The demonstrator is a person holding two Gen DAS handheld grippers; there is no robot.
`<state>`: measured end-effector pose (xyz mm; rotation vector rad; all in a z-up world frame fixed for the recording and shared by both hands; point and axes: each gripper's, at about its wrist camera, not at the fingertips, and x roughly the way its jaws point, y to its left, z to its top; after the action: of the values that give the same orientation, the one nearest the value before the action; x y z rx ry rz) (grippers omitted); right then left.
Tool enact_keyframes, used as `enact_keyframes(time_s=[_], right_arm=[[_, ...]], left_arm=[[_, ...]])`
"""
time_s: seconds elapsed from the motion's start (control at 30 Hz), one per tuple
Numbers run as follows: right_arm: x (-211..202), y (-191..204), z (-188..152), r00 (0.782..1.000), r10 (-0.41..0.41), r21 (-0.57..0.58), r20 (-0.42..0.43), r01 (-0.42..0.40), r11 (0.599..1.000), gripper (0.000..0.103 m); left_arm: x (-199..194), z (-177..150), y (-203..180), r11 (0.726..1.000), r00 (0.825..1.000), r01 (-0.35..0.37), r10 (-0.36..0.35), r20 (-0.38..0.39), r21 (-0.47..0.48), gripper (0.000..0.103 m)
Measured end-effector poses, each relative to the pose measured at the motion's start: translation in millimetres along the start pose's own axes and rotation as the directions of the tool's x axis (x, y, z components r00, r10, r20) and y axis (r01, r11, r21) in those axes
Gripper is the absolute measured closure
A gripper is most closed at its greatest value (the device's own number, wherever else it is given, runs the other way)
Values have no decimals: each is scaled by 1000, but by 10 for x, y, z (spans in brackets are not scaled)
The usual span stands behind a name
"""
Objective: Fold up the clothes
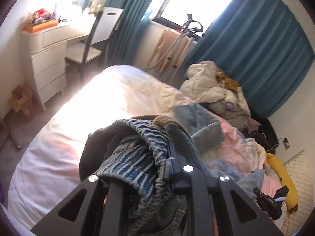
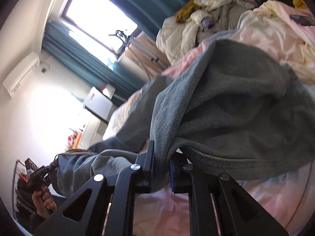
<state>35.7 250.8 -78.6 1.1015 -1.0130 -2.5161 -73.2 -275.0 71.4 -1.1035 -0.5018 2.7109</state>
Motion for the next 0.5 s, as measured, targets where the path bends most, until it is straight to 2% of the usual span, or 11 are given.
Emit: enact_keyframes(time_s=[0.07, 0.17, 0.23, 0.33, 0.43, 0.5], right_arm=[[263, 4, -254, 997, -20, -25, -69, 18, 1000, 92], [479, -137, -466, 992, -26, -9, -127, 25, 1000, 92], [530, -233, -486, 989, -11, 17, -148, 13, 1000, 90], [529, -330, -458, 983, 11, 46, -182, -2, 999, 80], [386, -361, -336, 980, 7, 44, -201, 1, 999, 79], [282, -380, -248, 977, 4, 41, -211, 5, 999, 73]], left_arm=[[89, -245, 242, 998, 998, -55, 55, -12, -14, 86], [222, -613, 604, 990, 990, -138, 137, -32, -34, 86], [311, -858, 846, 980, 981, -192, 190, -46, -46, 85], [428, -1202, 1172, 961, 961, -271, 267, -67, -60, 84], [350, -1241, 1029, 946, 946, -320, 317, -69, -42, 84], [297, -1266, 934, 935, 934, -352, 350, -70, -31, 80]])
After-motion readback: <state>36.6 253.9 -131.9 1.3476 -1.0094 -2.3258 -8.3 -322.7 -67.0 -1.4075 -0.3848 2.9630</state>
